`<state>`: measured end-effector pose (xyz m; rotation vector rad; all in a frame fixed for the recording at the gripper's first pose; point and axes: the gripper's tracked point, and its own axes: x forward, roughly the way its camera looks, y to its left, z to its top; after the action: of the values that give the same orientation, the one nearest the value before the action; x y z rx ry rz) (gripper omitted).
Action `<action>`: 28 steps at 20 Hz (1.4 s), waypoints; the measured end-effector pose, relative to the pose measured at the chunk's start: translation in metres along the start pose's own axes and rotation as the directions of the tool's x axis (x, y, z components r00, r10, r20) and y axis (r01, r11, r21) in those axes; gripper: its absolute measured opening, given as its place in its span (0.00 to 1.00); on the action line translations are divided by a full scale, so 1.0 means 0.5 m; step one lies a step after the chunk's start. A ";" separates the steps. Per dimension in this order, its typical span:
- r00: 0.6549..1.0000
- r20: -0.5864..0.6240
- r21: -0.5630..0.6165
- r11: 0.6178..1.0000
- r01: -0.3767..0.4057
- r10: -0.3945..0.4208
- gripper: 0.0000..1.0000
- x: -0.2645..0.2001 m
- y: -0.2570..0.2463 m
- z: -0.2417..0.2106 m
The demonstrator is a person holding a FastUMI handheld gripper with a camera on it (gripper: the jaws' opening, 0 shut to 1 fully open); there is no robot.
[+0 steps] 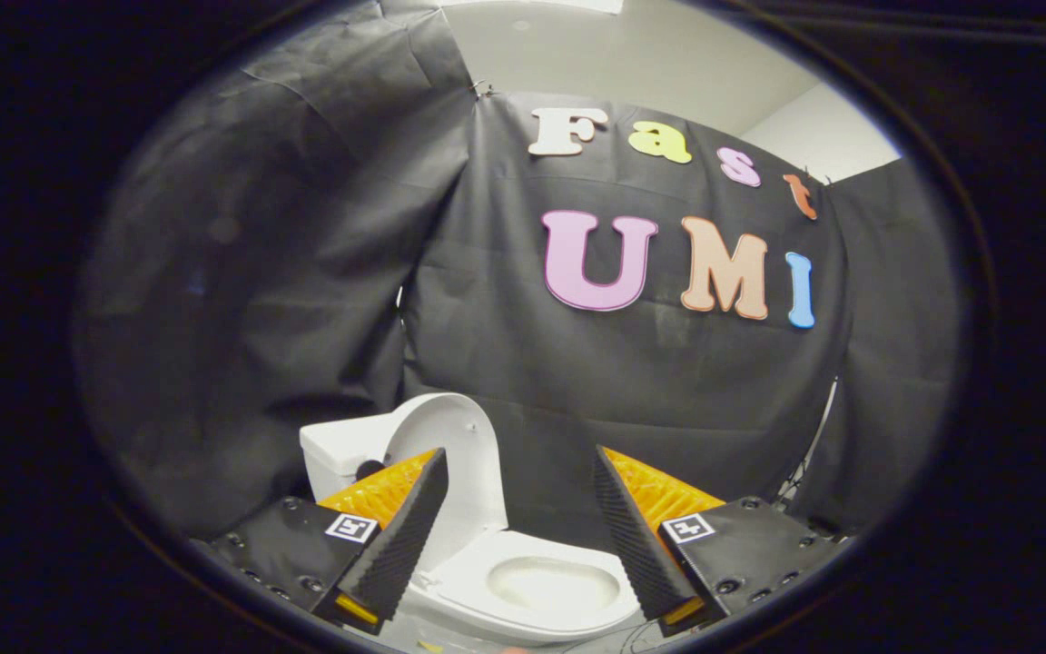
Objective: Open the toilet lid.
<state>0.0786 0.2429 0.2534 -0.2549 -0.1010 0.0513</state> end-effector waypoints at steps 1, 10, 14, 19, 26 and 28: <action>1.000 -0.011 -0.010 1.000 -0.002 0.002 0.98 -0.003 -0.007 -0.014; 0.989 -0.138 -0.003 0.999 -0.055 0.054 0.98 -0.023 -0.022 -0.184; 0.991 -0.128 0.029 0.999 -0.039 0.042 0.98 -0.024 -0.029 -0.197; 0.995 -0.098 0.043 0.999 -0.013 0.018 0.98 -0.037 -0.063 -0.198; 0.987 -0.152 0.065 0.995 0.070 -0.060 0.98 -0.052 -0.147 -0.257; 0.985 -0.153 0.062 0.994 0.086 -0.076 0.98 -0.052 -0.163 -0.263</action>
<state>0.0696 0.1300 0.1451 -0.1855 0.0405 -0.0455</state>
